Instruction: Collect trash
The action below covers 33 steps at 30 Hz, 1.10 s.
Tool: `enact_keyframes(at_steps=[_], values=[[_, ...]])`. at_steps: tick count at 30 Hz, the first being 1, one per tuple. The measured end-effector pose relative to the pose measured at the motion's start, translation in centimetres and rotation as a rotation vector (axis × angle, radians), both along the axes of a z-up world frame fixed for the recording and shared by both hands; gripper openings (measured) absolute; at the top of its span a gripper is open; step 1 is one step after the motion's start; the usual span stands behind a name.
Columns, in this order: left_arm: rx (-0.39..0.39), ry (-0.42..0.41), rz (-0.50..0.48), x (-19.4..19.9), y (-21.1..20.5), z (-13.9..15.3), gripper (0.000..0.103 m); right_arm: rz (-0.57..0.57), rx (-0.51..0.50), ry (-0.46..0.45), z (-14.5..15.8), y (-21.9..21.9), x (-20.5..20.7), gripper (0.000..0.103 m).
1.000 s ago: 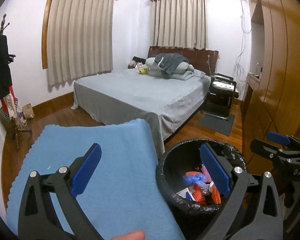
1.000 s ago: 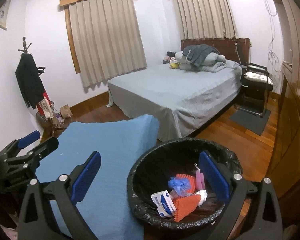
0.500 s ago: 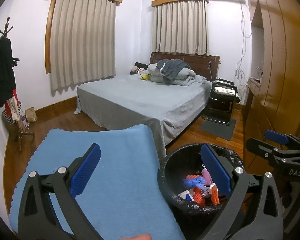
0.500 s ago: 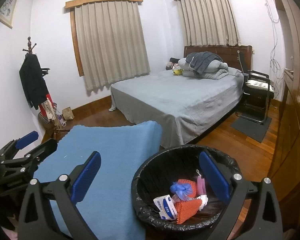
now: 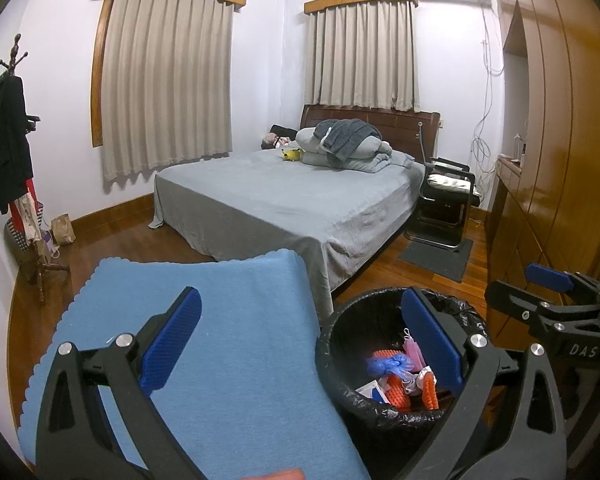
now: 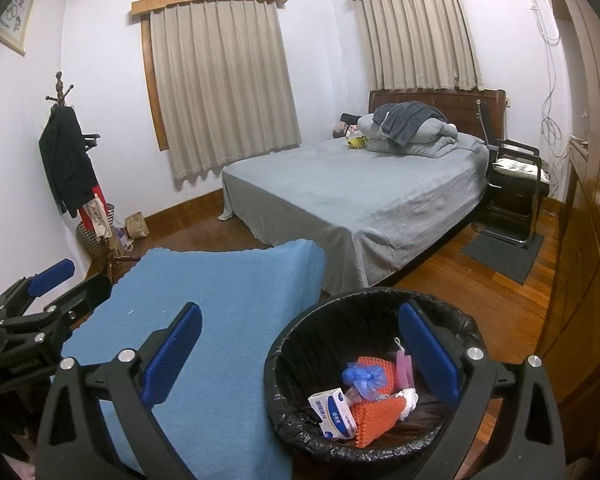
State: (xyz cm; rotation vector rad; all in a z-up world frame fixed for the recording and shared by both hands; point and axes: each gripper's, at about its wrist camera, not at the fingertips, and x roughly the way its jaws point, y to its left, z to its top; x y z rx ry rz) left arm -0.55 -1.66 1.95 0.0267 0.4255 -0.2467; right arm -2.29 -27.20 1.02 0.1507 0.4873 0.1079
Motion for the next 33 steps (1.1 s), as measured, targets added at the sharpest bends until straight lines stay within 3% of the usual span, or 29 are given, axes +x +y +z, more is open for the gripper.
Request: enact_keyframes(at_steps=[33], values=[[0.000, 0.000, 0.001, -0.06, 0.39, 0.08, 0.097, 0.000, -0.001, 0.002, -0.03, 0.29, 0.02, 0.097]])
